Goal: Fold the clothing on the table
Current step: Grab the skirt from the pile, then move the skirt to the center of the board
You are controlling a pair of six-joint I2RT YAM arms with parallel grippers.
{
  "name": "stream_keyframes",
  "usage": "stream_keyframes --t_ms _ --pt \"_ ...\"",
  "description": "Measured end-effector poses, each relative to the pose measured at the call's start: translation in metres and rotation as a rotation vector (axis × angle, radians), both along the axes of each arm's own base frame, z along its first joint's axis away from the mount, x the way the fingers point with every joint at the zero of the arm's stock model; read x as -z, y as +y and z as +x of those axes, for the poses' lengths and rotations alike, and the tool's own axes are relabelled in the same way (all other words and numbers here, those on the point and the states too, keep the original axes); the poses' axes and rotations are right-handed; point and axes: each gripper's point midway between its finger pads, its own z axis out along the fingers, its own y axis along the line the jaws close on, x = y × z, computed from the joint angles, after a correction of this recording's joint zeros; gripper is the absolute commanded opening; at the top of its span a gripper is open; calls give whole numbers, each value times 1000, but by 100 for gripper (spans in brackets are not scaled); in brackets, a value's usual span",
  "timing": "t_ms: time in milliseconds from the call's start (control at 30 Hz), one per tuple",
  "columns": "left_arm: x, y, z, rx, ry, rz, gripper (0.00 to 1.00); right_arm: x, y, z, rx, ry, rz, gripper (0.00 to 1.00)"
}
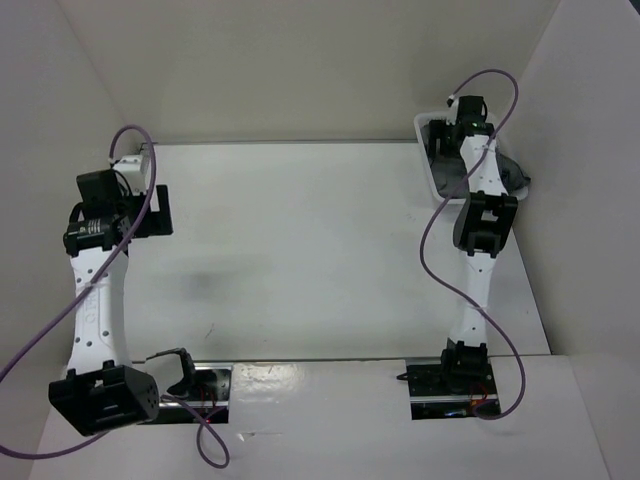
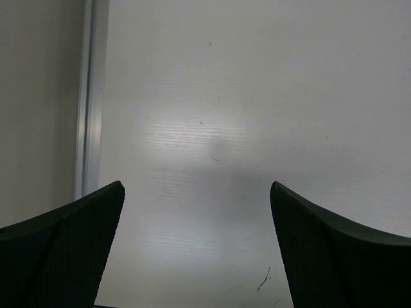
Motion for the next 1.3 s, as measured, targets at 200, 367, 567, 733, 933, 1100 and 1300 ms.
stream_keyframes --t_ms 200,367,567,733,933,1100,1300 --pt "-3 13 -15 -43 -27 -18 100 29 6 9 -3 30 -19 60" --pt "2 10 -16 -25 -19 -30 100 42 9 6 -13 65 -19 4" --pt "4 8 -16 -9 -15 -31 100 13 2 6 -1 30 -6 0" --pt "1 7 -17 -2 -26 -30 100 -83 -15 -14 8 -92 27 0" --pt "-10 5 -23 -1 -63 -17 100 -320 24 -93 -93 -515 3 0" --pt "-16 3 -27 2 -89 -9 100 -455 176 -218 -506 -826 91 98" --pt "-12 -1 -36 4 -93 -8 100 -419 205 -240 -672 -748 158 99"
